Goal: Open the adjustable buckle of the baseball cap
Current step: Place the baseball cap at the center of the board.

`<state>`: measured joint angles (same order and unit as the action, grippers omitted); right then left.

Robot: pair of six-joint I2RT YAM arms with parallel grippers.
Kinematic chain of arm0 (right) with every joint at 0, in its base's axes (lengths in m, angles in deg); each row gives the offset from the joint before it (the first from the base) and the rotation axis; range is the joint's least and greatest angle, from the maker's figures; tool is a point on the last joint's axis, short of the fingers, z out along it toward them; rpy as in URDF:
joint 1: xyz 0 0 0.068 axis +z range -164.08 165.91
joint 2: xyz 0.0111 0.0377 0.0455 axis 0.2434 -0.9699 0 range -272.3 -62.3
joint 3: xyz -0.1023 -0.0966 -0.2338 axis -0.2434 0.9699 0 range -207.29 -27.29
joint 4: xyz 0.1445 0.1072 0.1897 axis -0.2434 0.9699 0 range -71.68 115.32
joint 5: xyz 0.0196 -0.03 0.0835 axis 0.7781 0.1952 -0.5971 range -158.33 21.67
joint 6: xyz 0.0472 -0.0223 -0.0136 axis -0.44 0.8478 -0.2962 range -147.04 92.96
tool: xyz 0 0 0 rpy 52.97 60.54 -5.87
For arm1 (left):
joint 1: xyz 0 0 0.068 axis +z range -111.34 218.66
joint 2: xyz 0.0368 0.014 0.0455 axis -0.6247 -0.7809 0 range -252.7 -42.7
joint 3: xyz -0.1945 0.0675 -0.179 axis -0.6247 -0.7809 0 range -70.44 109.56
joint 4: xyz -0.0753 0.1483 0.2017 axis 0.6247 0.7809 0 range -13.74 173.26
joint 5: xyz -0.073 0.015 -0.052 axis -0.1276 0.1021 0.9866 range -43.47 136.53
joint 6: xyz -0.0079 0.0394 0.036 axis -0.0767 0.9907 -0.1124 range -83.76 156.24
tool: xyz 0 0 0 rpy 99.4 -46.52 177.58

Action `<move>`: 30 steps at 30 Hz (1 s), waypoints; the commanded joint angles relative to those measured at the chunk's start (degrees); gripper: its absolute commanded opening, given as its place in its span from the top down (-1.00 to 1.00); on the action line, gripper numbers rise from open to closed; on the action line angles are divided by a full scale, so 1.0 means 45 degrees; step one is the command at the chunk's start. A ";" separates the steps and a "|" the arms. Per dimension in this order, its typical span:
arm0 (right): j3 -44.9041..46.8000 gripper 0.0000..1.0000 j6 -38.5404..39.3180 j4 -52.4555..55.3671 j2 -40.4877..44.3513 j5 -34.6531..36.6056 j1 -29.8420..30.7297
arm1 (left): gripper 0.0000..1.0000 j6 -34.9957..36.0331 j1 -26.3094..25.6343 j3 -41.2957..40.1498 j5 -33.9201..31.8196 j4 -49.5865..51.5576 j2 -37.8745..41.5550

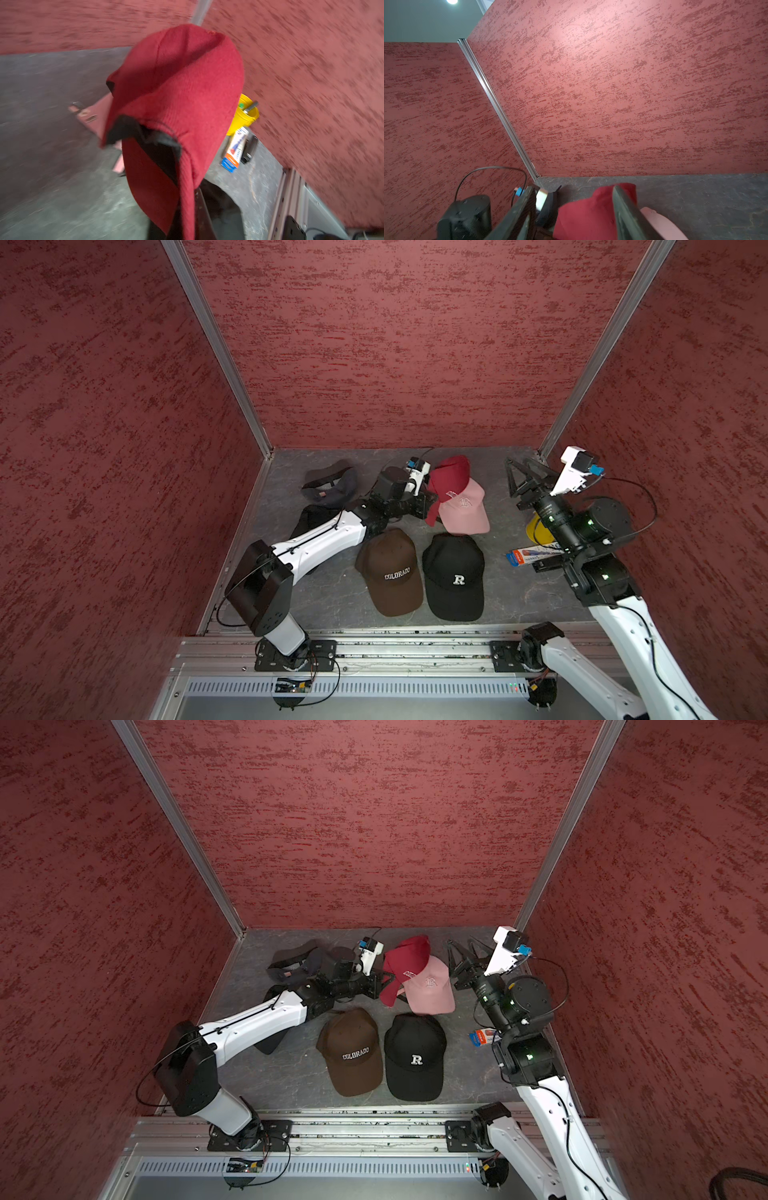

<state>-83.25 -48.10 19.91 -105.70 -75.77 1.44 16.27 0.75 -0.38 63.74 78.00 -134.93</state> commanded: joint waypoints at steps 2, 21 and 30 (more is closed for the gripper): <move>0.0412 -0.17 0.0251 0.0094 0.0301 -0.0338 -0.0033 | 1.00 -0.1810 0.1549 0.0043 0.2639 -0.1158 -0.0502; 0.1302 -0.18 0.0046 0.0769 0.0952 -0.0143 -0.0028 | 1.00 -0.7099 0.3564 -0.0915 0.5637 -0.7918 -0.4951; 0.1699 -0.18 -0.0105 0.0349 0.0675 -0.0428 -0.0033 | 0.60 -0.6227 0.3991 -0.1893 0.5524 -0.5980 -0.4728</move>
<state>-76.19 -48.05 22.79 -102.33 -76.32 1.44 -13.76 18.84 -8.22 88.48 46.26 -156.68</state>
